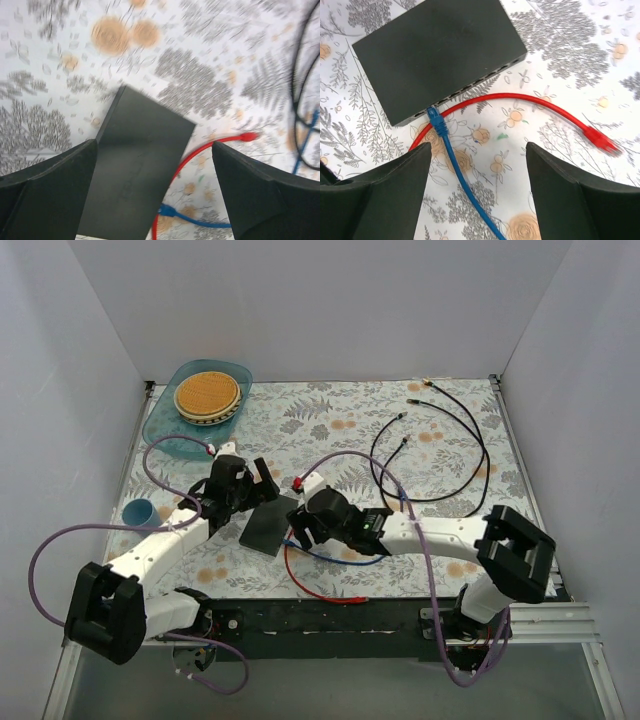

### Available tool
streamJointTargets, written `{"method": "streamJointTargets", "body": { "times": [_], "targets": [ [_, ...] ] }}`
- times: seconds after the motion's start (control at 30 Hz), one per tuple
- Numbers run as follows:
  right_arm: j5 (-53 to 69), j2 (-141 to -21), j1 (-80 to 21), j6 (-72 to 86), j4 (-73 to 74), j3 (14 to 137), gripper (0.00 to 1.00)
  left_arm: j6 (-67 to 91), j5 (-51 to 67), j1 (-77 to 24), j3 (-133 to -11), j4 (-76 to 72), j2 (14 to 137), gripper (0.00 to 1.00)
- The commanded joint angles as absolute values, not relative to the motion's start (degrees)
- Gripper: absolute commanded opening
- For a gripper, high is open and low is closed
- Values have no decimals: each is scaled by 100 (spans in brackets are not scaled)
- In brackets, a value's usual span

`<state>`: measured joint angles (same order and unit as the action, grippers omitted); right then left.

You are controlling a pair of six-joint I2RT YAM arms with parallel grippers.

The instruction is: Insert the plug into the switch port

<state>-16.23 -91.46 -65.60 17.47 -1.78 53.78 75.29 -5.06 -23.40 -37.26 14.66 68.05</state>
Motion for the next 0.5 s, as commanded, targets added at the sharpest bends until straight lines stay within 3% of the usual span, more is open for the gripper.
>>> {"method": "streamJointTargets", "body": {
  "times": [0.0, 0.17, 0.47],
  "targets": [
    [-2127, -8228, -6452, 2117, -229, 4914, 83, 7014, -598, -2355, -4262, 1530, 6355, 98],
    [-2057, -7086, -6039, 2329, 157, 4334, 83, 6829, 174, -2399, -4596, 1266, 6574, 98],
    [-1248, -5195, -4624, 2549, 720, 3490, 82, 6311, 70, -3515, -5457, 1266, 8066, 90]
  ]
}}
